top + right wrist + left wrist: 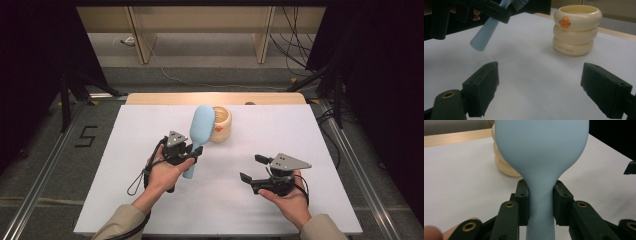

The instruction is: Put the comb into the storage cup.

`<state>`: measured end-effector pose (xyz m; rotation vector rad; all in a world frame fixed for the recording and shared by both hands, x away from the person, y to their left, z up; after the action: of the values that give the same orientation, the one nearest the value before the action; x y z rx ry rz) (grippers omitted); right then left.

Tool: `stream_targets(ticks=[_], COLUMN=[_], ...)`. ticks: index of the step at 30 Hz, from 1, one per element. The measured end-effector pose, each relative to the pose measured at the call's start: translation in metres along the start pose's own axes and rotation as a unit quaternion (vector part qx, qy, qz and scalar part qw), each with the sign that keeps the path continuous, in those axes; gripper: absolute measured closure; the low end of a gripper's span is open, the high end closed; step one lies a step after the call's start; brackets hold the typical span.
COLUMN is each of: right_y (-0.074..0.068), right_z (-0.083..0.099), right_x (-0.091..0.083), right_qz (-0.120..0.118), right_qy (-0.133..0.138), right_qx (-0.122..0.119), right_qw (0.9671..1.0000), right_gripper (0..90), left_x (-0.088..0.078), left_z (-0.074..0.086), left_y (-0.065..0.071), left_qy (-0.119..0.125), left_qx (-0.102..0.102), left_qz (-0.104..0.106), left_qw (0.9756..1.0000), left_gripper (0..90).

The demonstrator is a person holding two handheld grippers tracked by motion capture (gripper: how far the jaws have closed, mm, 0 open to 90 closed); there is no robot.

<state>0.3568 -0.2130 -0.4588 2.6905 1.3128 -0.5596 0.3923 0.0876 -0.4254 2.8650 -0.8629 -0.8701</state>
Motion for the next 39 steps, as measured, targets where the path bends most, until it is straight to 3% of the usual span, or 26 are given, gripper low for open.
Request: stream_targets(ticks=[13,39], right_y=[-0.004,-0.021], right_z=[-0.003,-0.009], right_x=[0.005,0.033], right_qz=[-0.003,-0.033], right_qy=[0.002,-0.013], right_qx=[-0.001,-0.01], right_qw=[1.0,0.9993], right_gripper=[16.0,16.0], left_x=[0.003,0.014], left_z=[0.002,0.002], left_y=[0.006,0.025], left_qy=[0.003,-0.003], left_qx=[0.002,0.014], left_qz=[0.008,0.024], left_qw=[1.0,0.9996], left_gripper=[69.5,69.5])
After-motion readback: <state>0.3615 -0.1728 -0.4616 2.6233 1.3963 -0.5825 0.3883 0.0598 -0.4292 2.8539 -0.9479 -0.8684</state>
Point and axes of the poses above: each handheld gripper's, and its own axes: x roughly forward along the jaws, z roughly out of its underside, y roughly to its right, the point moved 1 cm from there along x, roughly forward along the jaws, and after that the axes turned 1 degree about -z, right-handed, at the moved point
